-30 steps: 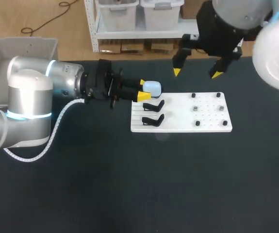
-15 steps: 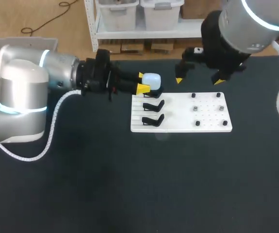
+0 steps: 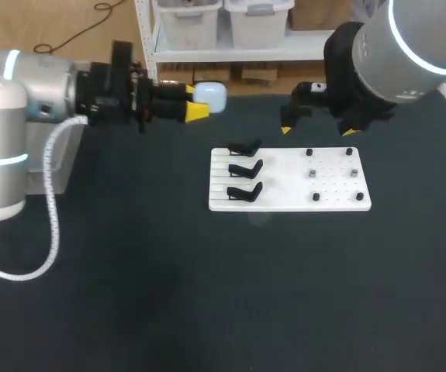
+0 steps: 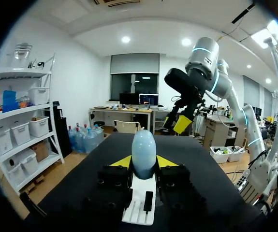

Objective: Pick up each earbud case from the left stands, insert the matching earbuds, close the lid, and place the case in the box.

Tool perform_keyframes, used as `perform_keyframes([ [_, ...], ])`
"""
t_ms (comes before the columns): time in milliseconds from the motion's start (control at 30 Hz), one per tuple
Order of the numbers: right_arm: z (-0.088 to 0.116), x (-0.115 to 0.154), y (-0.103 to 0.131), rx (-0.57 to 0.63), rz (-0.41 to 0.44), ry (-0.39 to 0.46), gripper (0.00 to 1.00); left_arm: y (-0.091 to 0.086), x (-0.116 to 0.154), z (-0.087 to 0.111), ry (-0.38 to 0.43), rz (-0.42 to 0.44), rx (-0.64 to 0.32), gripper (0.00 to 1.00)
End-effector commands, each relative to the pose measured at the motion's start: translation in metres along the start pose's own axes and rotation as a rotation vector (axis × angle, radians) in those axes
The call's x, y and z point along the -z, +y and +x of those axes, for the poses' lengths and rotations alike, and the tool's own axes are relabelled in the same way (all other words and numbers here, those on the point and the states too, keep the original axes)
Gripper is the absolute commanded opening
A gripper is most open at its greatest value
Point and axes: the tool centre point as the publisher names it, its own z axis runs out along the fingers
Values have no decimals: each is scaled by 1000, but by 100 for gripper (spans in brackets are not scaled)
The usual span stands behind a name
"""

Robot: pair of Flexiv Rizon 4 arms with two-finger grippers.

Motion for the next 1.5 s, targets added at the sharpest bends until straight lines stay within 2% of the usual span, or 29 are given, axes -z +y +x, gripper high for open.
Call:
perform_keyframes([
  [33, 3, 0, -1, -2, 0, -53, 100, -20, 49, -8, 32, -350, 18, 0],
  [200, 3, 0, -1, -2, 0, -53, 100, -14, 95, -11, 53, -482, 17, 0],
  [267, 3, 0, -1, -2, 0, -53, 100, -7, 114, -5, 61, -540, 29, 0],
  [367, 3, 0, -1, -2, 0, -53, 100, 7, 145, 16, 123, -631, 52, 0],
  [433, 3, 0, -1, -2, 0, -53, 100, 21, 171, 37, 108, -702, 110, 0],
  [467, 3, 0, -1, -2, 0, -53, 100, 27, 183, 47, 162, -741, 103, 0],
  [533, 3, 0, -1, -2, 0, -53, 100, 40, 205, 67, 166, -798, 147, 0],
  [567, 3, 0, -1, -2, 0, -53, 100, 45, 216, 76, 195, -832, 146, 0],
  [667, 3, 0, -1, -2, 0, -53, 100, 58, 240, 94, 206, -888, 177, 0],
  [900, 3, 0, -1, -2, 0, -53, 100, 86, 284, 117, 168, -963, 226, 0],
  [1100, 3, 0, -1, -2, 0, -53, 100, 114, 307, 136, 211, -987, 248, 0],
  [1333, 3, 0, -1, -2, 0, -53, 100, 155, 333, 161, 275, -993, 263, 0],
  [1500, 3, 0, -1, -2, 0, -53, 100, 171, 350, 174, 295, -1012, 278, 0],
])
